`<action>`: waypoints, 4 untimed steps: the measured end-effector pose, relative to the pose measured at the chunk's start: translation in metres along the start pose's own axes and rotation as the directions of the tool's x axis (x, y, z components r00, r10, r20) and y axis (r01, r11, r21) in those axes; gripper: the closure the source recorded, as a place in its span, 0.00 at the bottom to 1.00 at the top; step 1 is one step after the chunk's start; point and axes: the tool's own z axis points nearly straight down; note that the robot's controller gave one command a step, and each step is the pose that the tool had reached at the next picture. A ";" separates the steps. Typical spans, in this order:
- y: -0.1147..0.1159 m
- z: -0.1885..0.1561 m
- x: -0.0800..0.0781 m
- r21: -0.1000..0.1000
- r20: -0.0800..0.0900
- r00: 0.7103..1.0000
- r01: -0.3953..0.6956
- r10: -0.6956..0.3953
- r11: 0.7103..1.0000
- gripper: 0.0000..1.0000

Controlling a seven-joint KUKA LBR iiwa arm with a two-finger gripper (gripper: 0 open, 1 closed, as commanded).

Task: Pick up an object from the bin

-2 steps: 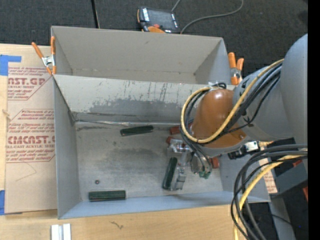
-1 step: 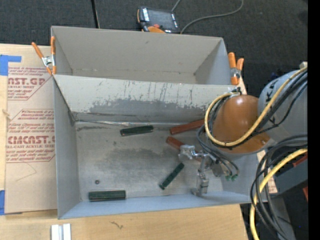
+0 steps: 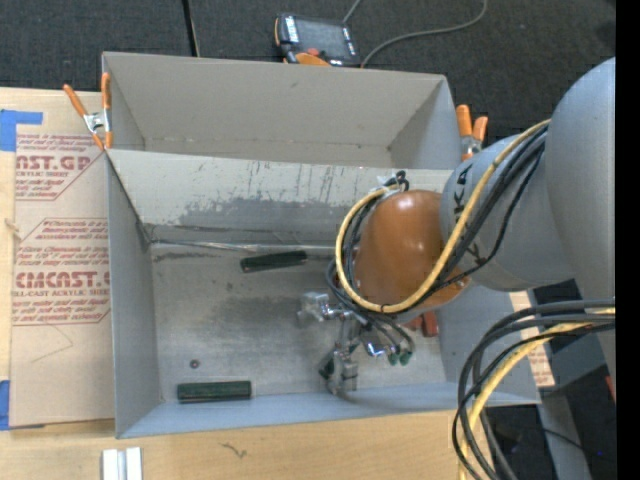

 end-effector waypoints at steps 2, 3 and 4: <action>-0.047 0.001 0.007 0.002 -0.006 1.000 -0.018 0.018 1.000 0.00; -0.049 0.001 0.008 0.002 -0.008 1.000 -0.022 0.022 1.000 1.00; -0.046 -0.124 -0.043 0.006 0.005 0.999 0.036 -0.036 0.999 1.00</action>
Offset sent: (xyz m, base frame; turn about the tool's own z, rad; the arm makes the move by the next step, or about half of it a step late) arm 0.0058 -0.0792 -0.0003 0.0608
